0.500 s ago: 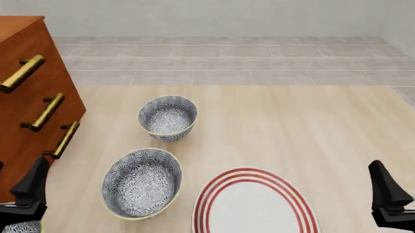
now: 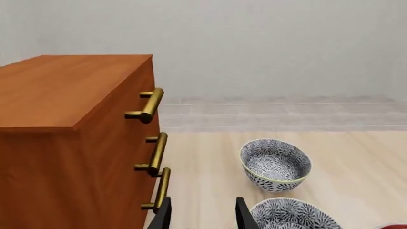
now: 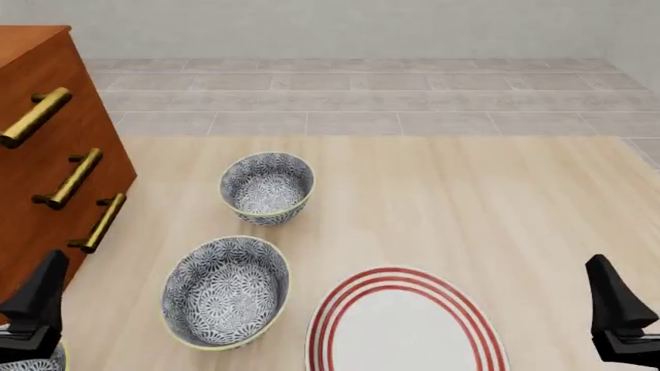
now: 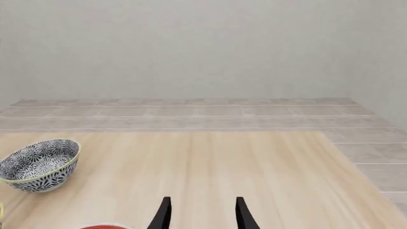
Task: Put the bowl at the front on the plate.
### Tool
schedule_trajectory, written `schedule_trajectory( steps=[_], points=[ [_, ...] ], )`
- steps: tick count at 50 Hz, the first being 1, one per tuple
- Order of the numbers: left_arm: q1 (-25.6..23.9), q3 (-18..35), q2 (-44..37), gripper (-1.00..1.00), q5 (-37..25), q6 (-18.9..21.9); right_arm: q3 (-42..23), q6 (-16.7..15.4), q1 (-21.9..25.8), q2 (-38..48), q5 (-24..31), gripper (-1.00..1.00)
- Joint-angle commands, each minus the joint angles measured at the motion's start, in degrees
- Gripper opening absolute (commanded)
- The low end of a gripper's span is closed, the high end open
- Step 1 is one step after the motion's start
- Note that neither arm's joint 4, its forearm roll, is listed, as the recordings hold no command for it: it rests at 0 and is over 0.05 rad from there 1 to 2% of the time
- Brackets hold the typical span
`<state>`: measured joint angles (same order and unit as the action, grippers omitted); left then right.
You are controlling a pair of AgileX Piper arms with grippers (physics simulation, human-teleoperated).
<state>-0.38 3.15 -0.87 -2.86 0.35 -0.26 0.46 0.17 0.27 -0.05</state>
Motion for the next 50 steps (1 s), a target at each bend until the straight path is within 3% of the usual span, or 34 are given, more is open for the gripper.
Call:
schedule_trajectory(
  steps=[1, 15, 26, 50],
  points=[
    [0.1, 5.68, -0.07, 1.0, -7.68, 2.31, 0.02, 0.42, -0.02, -0.07, 0.02, 1.0],
    [-0.92, 14.85, -5.55, 1.0, -21.21, 4.07, 0.08, 0.12, -0.18, 0.34, 0.04, 1.0],
    [-0.41, 19.26, -6.4, 1.0, -31.08, 1.82, 0.05, -0.36, 0.09, 0.66, -0.07, 1.0],
    [3.55, 13.36, -2.61, 1.0, -40.03, 1.24, 0.08, 0.25, -0.12, 1.28, -0.72, 1.0]
  ],
)
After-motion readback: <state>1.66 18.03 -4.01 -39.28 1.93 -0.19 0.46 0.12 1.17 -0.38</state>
